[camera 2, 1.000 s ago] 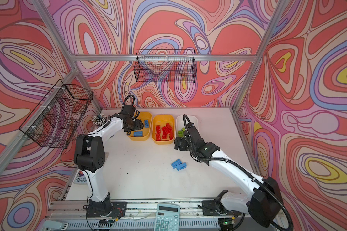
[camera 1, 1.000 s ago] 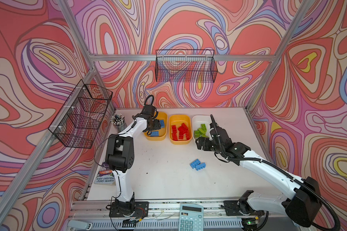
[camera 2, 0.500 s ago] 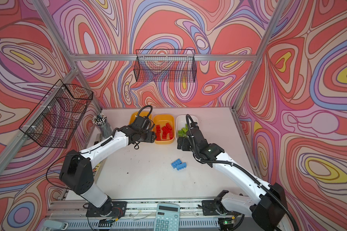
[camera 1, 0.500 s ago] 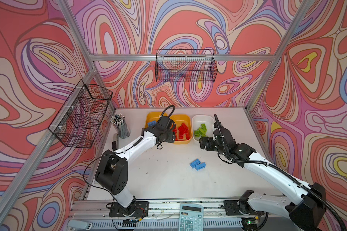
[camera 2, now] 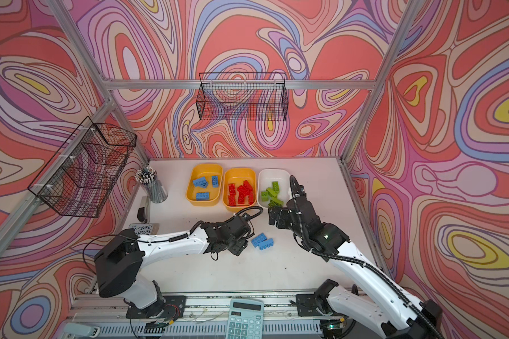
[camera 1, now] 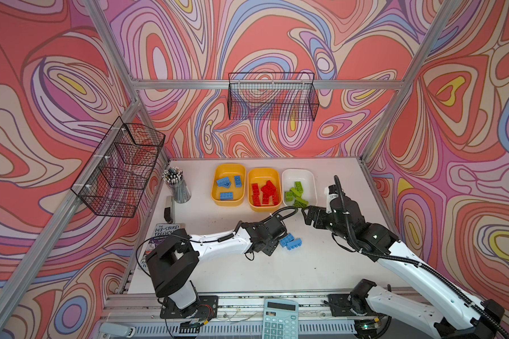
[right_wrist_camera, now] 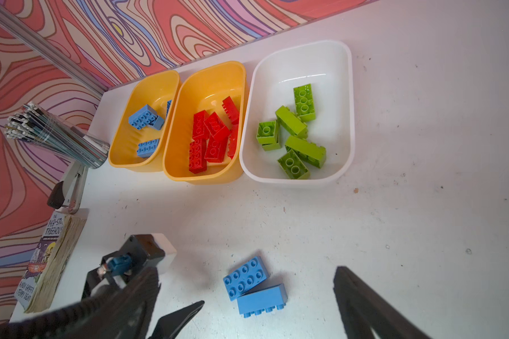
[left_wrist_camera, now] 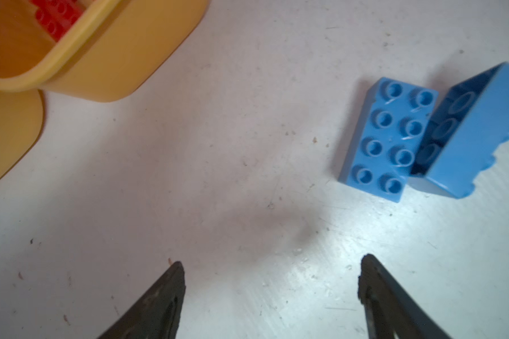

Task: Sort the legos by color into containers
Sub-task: 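Return the left gripper to the light-blue bricks and grasp one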

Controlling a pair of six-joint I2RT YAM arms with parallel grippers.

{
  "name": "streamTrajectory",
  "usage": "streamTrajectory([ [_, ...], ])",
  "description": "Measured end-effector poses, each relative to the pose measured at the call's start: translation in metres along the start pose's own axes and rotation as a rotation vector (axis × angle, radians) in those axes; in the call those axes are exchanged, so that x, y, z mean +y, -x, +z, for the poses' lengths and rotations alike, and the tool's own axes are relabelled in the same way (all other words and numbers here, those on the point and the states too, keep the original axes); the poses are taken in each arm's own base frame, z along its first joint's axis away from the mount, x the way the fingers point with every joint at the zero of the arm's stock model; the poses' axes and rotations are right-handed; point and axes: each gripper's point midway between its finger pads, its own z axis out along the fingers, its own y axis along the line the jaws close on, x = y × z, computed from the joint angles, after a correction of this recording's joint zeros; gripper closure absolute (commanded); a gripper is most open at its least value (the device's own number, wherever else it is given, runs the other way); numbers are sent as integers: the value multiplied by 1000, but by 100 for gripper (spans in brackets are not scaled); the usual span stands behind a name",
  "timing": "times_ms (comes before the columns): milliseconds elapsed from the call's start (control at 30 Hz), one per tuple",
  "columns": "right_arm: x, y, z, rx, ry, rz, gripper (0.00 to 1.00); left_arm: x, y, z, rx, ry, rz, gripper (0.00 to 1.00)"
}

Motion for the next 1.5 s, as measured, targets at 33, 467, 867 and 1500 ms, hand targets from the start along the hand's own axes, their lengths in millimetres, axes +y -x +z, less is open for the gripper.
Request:
streamTrajectory([
  [33,-1,0,-2,-3,1,3,2,-5,1,3,0,-4,9,21],
  [467,-12,1,-25,-38,-15,30,2,-29,23,29,-2,-20,21,22],
  [867,-16,-2,-23,-32,-29,29,2,-42,41,41,-12,-38,26,27],
  [1500,-25,-1,-34,-59,-53,39,2,-47,37,52,49,-64,15,72],
])
